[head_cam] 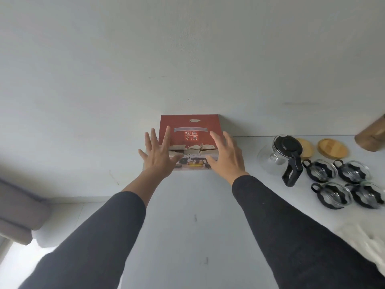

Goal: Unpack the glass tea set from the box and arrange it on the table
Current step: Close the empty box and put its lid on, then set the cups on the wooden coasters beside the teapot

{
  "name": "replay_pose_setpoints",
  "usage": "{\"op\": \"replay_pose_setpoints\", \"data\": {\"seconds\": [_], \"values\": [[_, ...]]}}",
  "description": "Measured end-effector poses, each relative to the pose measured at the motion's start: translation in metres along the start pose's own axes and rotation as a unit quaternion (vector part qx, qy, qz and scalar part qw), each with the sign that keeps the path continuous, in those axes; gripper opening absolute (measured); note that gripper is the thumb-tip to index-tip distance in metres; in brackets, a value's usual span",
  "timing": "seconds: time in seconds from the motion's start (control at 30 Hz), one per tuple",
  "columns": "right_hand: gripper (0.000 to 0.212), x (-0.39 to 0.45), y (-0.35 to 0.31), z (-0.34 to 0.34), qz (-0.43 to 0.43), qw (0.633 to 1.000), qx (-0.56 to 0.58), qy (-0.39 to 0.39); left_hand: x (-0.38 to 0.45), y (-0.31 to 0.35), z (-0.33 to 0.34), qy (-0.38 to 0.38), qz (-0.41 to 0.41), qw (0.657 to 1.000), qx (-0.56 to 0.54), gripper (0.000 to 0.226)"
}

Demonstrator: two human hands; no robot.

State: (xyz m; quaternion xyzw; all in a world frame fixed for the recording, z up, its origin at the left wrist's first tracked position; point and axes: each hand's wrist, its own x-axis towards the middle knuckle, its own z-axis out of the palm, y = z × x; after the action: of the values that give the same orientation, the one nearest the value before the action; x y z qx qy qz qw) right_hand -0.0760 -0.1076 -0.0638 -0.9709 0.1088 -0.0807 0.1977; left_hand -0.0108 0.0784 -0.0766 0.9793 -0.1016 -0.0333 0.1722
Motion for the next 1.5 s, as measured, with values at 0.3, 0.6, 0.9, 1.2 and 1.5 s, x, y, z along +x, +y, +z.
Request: {"op": "replay_pose_setpoints", "data": {"seconds": [0.3, 0.6, 0.9, 1.2, 1.5], "values": [[0.056, -0.039, 0.037, -0.069, 0.022, 0.997, -0.009, 0.079, -0.032, 0.082, -0.012, 0.052, 0.04, 0.994, -0.088, 0.063], [0.046, -0.084, 0.139, -0.167, -0.004, 0.991, -0.039, 0.126, -0.078, 0.228, 0.011, 0.063, 0.077, 0.989, -0.112, 0.06], [0.038, -0.145, 0.278, -0.247, 0.109, 0.982, -0.067, 0.14, -0.141, 0.371, 0.067, 0.002, 0.162, 0.983, -0.083, 0.061], [0.036, -0.132, 0.345, -0.279, 0.118, 0.98, -0.052, 0.149, -0.108, 0.452, 0.075, -0.001, 0.178, 0.983, -0.052, 0.063], [0.035, -0.105, 0.442, -0.314, 0.178, 0.971, -0.072, 0.144, -0.083, 0.557, 0.131, -0.062, 0.203, 0.975, -0.059, 0.076]]}}
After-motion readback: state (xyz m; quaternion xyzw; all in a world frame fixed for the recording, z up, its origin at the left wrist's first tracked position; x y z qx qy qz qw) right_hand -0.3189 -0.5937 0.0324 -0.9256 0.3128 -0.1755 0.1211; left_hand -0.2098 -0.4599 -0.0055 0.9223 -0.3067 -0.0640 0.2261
